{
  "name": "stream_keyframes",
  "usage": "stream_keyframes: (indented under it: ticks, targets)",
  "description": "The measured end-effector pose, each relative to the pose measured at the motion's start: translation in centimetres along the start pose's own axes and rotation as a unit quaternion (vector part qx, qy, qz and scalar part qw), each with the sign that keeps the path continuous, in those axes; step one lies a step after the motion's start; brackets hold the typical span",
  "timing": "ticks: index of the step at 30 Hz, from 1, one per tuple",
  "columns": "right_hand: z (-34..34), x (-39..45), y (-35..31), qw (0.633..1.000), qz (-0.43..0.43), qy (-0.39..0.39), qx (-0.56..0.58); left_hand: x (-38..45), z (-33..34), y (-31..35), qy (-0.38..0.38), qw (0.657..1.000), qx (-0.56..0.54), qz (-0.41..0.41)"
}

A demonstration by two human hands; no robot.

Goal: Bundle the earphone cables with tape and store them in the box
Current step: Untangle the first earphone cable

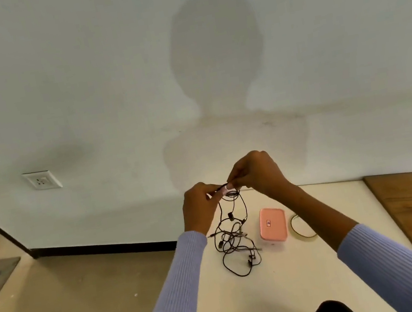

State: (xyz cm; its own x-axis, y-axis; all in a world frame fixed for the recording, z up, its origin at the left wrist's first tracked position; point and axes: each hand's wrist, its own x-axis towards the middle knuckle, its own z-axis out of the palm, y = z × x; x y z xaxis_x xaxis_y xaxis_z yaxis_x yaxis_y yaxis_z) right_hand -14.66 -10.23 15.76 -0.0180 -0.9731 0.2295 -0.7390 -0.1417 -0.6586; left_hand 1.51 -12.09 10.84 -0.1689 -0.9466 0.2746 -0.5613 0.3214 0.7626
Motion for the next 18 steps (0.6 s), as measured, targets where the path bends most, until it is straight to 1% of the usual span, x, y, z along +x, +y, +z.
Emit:
stream_keyframes:
  ticks: [4, 7, 9, 11, 13, 15, 18]
  targets:
    - [-2.0, -0.3, -0.3, 0.998, 0.009, -0.015, 0.058, 0.7, -1.2, 0.9, -0.014, 1.0, -0.001, 0.01]
    - [-3.1, -0.6, -0.4, 0.996, 0.01, -0.006, 0.084, 0.8, -2.0, 1.5, -0.054, 0.998, -0.03, 0.013]
    - [-3.6, -0.5, -0.5, 0.997, -0.003, 0.005, 0.075, 0.9, -2.7, 1.7, -0.07, 0.996, -0.051, 0.006]
    - [-4.0, -0.3, -0.3, 0.999, -0.016, 0.02, 0.042, 1.1, -3.2, 1.6, -0.064, 0.996, -0.055, 0.001]
    - [-4.3, -0.1, 0.2, 1.0, -0.003, 0.024, 0.007, 1.3, -3.7, 1.5, -0.052, 0.996, -0.072, -0.003]
    - [-4.5, -0.3, 1.0, 1.0, 0.029, -0.011, -0.002, 1.5, -4.0, 1.8, -0.048, 0.995, -0.088, -0.003]
    - [-4.1, -0.8, 1.8, 0.994, 0.058, -0.088, -0.012, 1.7, -4.2, 2.8, -0.074, 0.993, -0.095, 0.008]
